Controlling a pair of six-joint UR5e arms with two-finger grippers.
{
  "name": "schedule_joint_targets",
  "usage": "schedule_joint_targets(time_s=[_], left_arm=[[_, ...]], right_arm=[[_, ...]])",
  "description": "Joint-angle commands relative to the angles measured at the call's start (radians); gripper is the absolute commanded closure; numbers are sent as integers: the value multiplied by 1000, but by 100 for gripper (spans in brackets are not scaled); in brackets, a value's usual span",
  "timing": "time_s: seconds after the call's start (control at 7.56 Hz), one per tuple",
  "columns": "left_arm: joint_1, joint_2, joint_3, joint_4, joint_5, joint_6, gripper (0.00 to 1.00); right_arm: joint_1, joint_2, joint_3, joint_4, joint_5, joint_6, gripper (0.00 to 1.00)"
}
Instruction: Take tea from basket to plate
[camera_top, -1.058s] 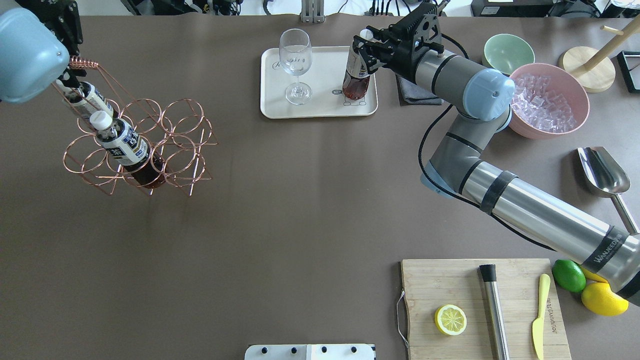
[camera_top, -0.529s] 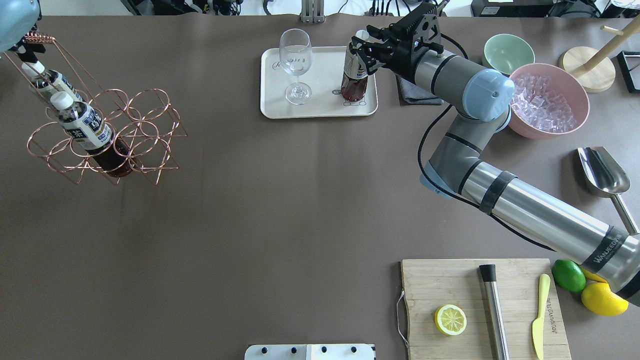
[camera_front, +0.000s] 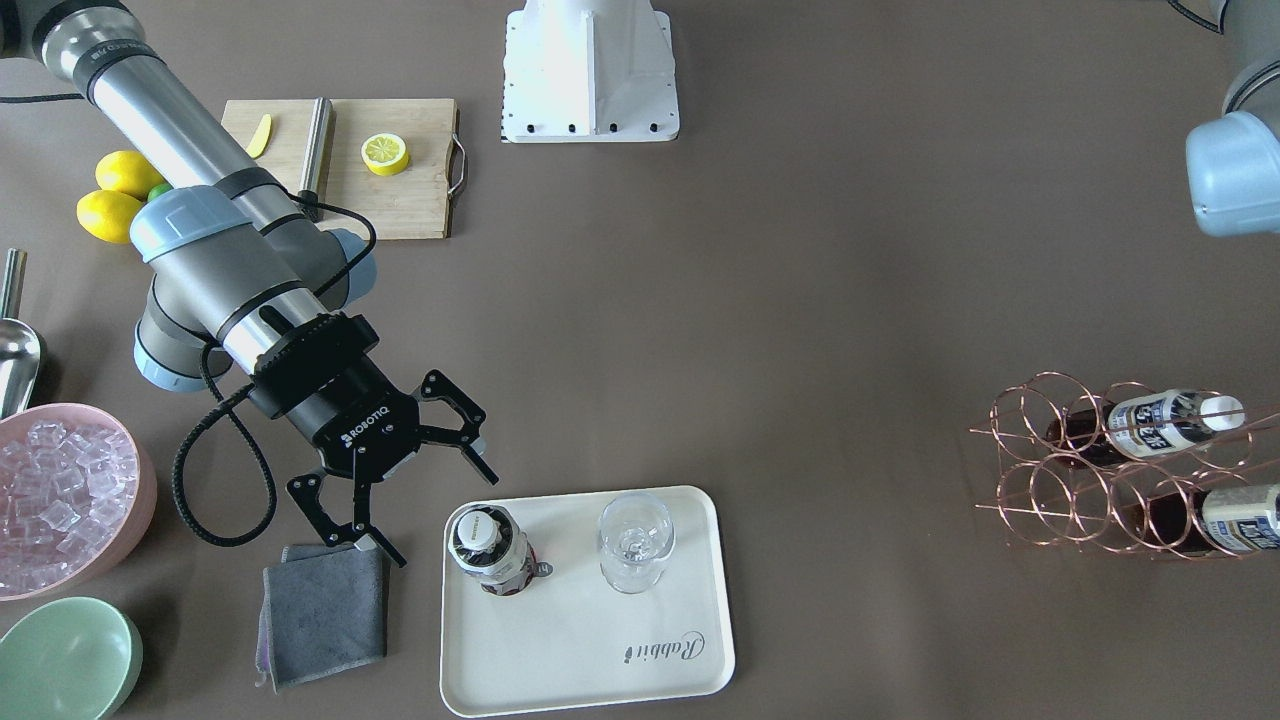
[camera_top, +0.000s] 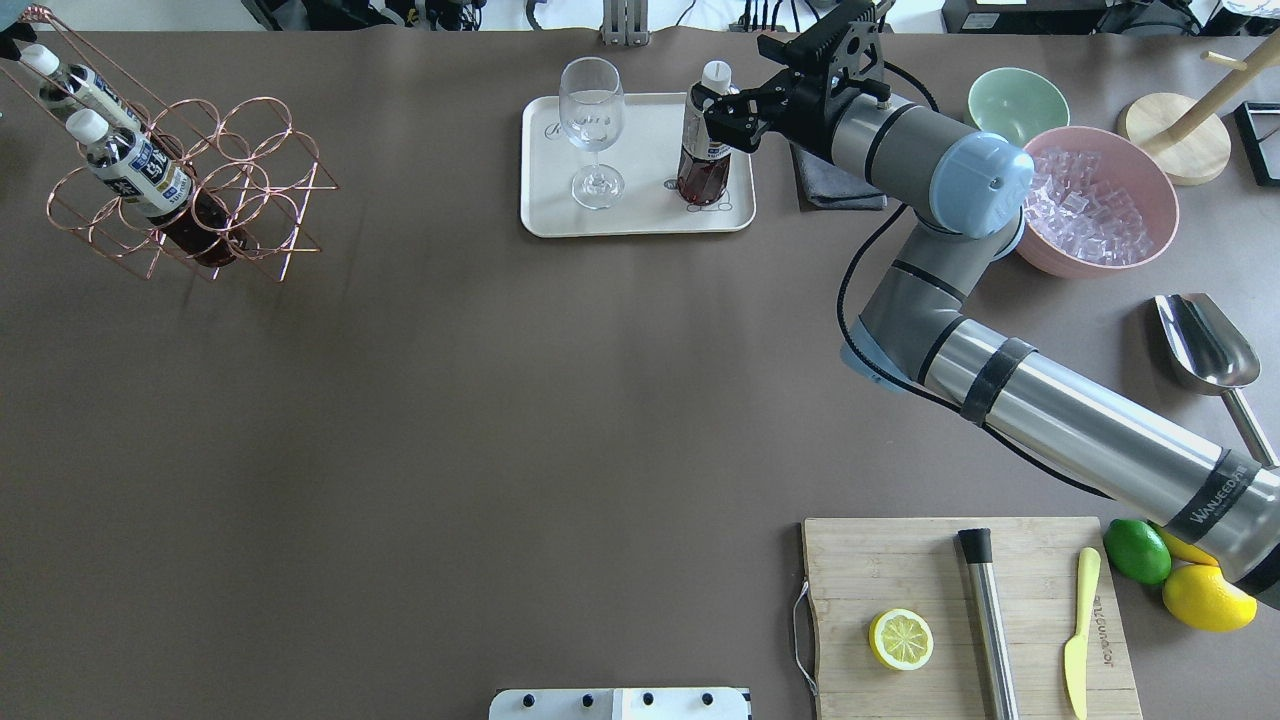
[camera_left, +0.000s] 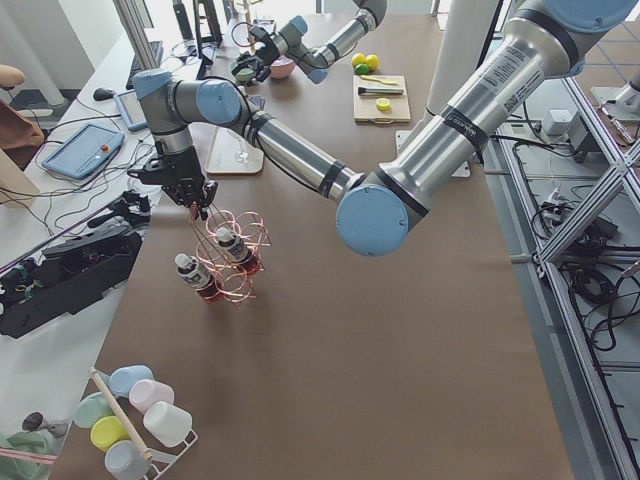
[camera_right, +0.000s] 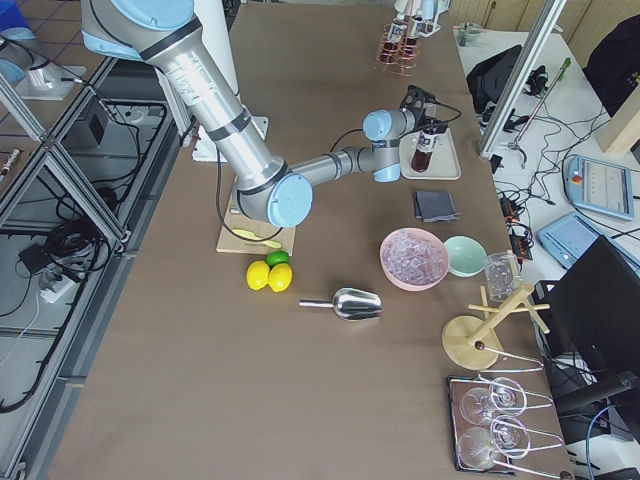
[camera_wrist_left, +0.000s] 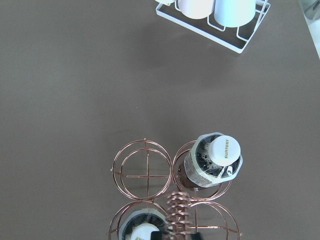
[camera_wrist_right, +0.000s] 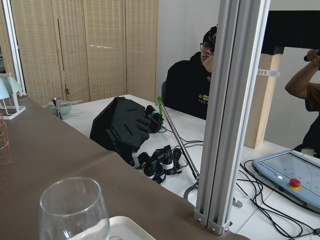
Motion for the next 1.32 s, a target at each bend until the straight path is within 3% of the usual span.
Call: schedule_joint_targets(time_s=[0.0,0.13,0.4,0.66,0.79,1.19], left_arm=[[-51,0,88,-95,7,16,100],[-62,2,109,-124,12,16,100],[-74,-3,163,-192,55,13,100],[-74,-3,168,-193,58,3,100],[-74,-4,177,-193,81,0,100],[-74,-4,197,-235,96,-79,100]], right_arm=[[109,-6,19,-34,250,9,0],[139,-33,51,-99,311,8,0],[237,-57,86,-277,562,43,0],[317,-137,146,-391,738,184,0],[365,-217,213,-463,808,186,0],[506,-383,249,-616,932,85,0]])
